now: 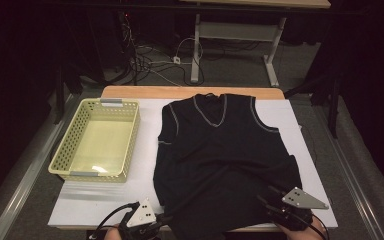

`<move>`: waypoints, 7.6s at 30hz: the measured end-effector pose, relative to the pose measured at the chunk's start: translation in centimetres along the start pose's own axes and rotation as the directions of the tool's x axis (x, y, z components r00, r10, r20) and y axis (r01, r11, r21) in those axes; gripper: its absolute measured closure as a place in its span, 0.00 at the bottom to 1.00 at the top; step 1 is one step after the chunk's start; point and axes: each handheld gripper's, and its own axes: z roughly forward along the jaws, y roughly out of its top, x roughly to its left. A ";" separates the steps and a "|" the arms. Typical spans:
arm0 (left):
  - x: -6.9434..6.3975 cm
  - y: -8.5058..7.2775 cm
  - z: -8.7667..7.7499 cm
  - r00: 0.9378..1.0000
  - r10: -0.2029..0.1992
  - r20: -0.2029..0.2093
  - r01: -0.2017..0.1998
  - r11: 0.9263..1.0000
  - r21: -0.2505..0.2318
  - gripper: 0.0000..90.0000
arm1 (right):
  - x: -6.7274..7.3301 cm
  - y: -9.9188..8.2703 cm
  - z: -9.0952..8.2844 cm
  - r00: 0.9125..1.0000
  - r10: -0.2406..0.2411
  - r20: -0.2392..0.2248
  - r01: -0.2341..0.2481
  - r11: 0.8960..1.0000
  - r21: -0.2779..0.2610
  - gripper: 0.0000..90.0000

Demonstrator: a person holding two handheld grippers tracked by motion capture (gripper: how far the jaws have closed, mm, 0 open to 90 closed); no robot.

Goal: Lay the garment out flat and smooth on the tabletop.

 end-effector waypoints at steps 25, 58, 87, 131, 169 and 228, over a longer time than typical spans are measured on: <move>3.8 -1.4 -2.2 0.987 -0.158 -0.027 0.150 0.972 -0.182 0.36 | -1.6 -2.5 -3.6 0.992 0.068 0.102 -0.068 0.998 -0.001 0.56; 2.9 4.5 3.3 0.995 -0.048 0.090 0.062 0.984 -0.166 0.20 | -3.1 -8.7 -12.0 0.958 0.161 0.238 -0.176 0.983 0.042 0.99; 2.2 -0.4 2.7 0.991 -0.092 -0.099 0.091 0.996 -0.011 0.60 | -3.7 -4.7 -7.0 0.982 0.128 0.136 -0.128 0.992 -0.008 0.67; 2.4 -2.0 -1.0 0.992 -0.116 -0.057 0.106 0.982 -0.155 0.47 | -4.6 -4.5 -3.9 0.980 0.160 0.117 -0.168 0.983 0.068 0.74; 2.1 1.2 2.3 0.999 -0.041 0.009 0.041 0.994 -0.097 0.46 | -4.9 -7.1 -10.2 0.964 0.198 0.175 -0.203 0.979 0.009 0.68; 9.8 9.9 5.9 0.977 -0.124 -0.172 0.102 0.986 -0.129 0.63 | -4.2 -5.6 -8.7 0.977 0.178 0.122 -0.177 0.984 -0.011 0.73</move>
